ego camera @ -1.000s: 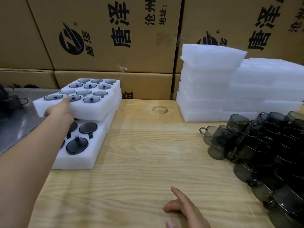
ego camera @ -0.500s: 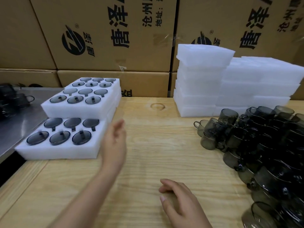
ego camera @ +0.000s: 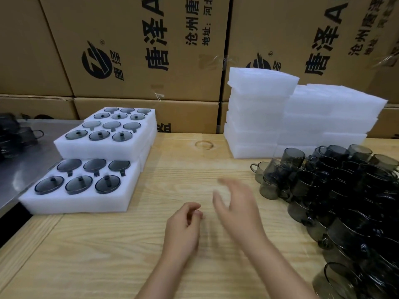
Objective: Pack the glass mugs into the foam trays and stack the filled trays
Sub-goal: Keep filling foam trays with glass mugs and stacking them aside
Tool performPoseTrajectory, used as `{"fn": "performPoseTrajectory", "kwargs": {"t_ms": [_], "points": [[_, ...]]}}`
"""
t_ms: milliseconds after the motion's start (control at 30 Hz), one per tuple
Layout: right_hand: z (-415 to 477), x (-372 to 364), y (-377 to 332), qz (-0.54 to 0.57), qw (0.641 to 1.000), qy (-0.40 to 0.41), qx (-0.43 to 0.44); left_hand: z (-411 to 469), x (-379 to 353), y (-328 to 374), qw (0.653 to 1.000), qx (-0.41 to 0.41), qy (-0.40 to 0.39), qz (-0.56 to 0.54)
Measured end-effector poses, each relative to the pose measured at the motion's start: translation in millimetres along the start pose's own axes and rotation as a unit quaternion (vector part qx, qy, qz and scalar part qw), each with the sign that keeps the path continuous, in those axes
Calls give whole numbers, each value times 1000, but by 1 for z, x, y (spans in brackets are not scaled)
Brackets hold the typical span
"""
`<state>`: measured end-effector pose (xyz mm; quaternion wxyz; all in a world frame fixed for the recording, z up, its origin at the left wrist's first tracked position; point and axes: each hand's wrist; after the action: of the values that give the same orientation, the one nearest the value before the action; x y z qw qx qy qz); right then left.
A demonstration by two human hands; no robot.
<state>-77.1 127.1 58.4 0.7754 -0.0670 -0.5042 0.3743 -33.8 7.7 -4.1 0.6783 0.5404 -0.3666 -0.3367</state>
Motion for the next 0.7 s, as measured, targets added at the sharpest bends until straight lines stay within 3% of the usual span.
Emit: {"fn": "performPoseTrajectory", "kwargs": {"t_ms": [67,167,267,367,467,700], "points": [[62,13,-11,-10,996,84,-28,1,0,-2,1000,-10,3,3],[156,38,-17,-98,982,146,-71,3,0,-3,1000,-24,1,18],[222,62,-4,-261,953,141,-59,5,1,-4,1000,-25,-7,17],[255,77,20,-379,921,76,-42,7,0,-4,999,-33,-6,22],[263,79,36,-406,912,43,-50,7,0,-4,999,-39,-8,24],[262,81,31,-390,916,94,9,8,0,-7,999,-49,-6,23]]}}
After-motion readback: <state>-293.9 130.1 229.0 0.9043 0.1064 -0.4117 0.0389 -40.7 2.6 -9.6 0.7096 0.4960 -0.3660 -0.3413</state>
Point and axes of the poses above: each hand's wrist, its own z-axis towards the middle knuckle, its own x-axis out of the back of the hand, y = z × x, and after that the axes turned 9 degrees about -z, right-handed
